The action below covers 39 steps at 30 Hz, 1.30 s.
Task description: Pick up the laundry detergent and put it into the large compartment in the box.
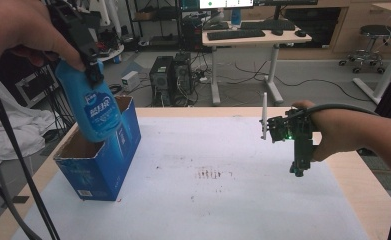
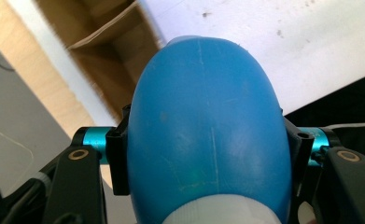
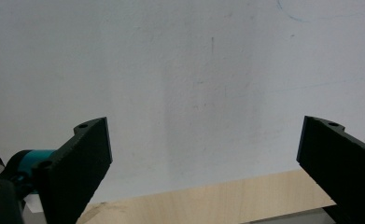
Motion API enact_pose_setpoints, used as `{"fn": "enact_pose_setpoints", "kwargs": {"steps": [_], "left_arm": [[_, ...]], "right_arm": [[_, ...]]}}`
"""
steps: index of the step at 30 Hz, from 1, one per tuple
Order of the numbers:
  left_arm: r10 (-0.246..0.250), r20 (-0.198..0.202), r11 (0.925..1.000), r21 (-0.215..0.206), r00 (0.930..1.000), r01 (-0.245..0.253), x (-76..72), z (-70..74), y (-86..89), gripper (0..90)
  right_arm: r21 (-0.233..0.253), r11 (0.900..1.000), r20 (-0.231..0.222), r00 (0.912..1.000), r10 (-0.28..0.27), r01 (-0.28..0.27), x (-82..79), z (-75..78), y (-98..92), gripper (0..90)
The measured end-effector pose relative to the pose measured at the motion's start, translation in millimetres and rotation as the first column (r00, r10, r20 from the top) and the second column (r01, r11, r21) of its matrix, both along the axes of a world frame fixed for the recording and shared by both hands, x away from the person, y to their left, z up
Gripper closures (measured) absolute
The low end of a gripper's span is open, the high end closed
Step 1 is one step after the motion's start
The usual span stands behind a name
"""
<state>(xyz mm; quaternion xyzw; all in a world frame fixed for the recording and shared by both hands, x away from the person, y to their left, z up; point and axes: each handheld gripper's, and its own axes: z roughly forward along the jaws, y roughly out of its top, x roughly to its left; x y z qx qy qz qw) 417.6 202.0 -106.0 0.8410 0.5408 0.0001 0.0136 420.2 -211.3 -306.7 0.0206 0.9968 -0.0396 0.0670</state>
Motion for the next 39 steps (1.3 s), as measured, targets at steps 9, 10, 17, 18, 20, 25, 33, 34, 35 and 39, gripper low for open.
{"fn": "enact_pose_setpoints", "kwargs": {"steps": [9, 10, 17, 18, 20, 25, 33, 34, 35, 39], "left_arm": [[0.078, -0.003, 0.9966, 0.027, 0.9970, -0.078, 7.9, -11.2, 29.7, 37.6], [0.083, -0.007, 0.9962, 0.029, 0.9965, -0.083, 9.7, -15.6, 32.3, 37.6], [0.095, -0.032, 0.9954, 0.010, 0.9950, -0.095, 19.9, -43.7, 46.6, 37.6], [0.097, -0.032, 0.9953, 0.007, 0.9948, -0.097, 21.0, -48.6, 48.0, 37.6], [0.089, -0.029, 0.9960, 0.004, 0.9956, -0.089, 22.6, -59.2, 49.6, 37.6], [0.045, -0.041, 0.9990, 0.004, 0.9981, -0.045, 26.0, -88.1, 51.2, 37.6], [-0.064, -0.071, 0.9980, -0.001, 0.9955, 0.064, 28.5, -128.9, 49.1, 37.6], [-0.079, -0.073, 0.9968, 0.001, 0.9942, 0.080, 28.4, -131.7, 48.8, 37.6], [-0.097, -0.076, 0.9952, 0.002, 0.9923, 0.098, 28.5, -135.3, 48.5, 37.6], [-0.157, -0.082, 0.9873, 0.009, 0.9841, 0.158, 28.2, -148.1, 47.3, 37.6]], "right_arm": [[-0.003, 1.000, 0.003, 1.0000, 0.005, -0.005, -0.5, 0.6, 3.2, 2.2], [-0.002, 1.000, 0.003, 1.0000, 0.002, -0.002, -0.9, 0.9, 3.3, 2.2], [-0.008, 1.000, 0.005, 1.0000, -0.003, 0.003, -2.6, 2.0, 0.7, 2.2], [-0.008, 1.000, 0.005, 1.0000, -0.007, 0.007, -3.0, 2.2, 0.0, 2.2], [-0.010, 1.000, 0.005, 0.9999, -0.012, 0.012, -3.2, 2.5, -0.9, 2.2], [-0.013, 1.000, 0.002, 0.9999, -0.011, 0.011, -2.6, 1.7, -0.4, 2.2], [-0.021, 1.000, -0.002, 1.0000, -0.003, 0.003, -3.0, -0.7, 5.1, 2.2], [-0.019, 1.000, -0.001, 1.0000, -0.002, 0.002, -3.0, -1.0, 5.5, 2.2], [-0.019, 1.000, -0.003, 1.0000, -0.001, 0.001, -2.9, -1.0, 5.7, 2.2], [-0.023, 1.000, -0.003, 1.0000, -0.004, 0.004, -2.7, -1.6, 5.8, 2.2]]}}
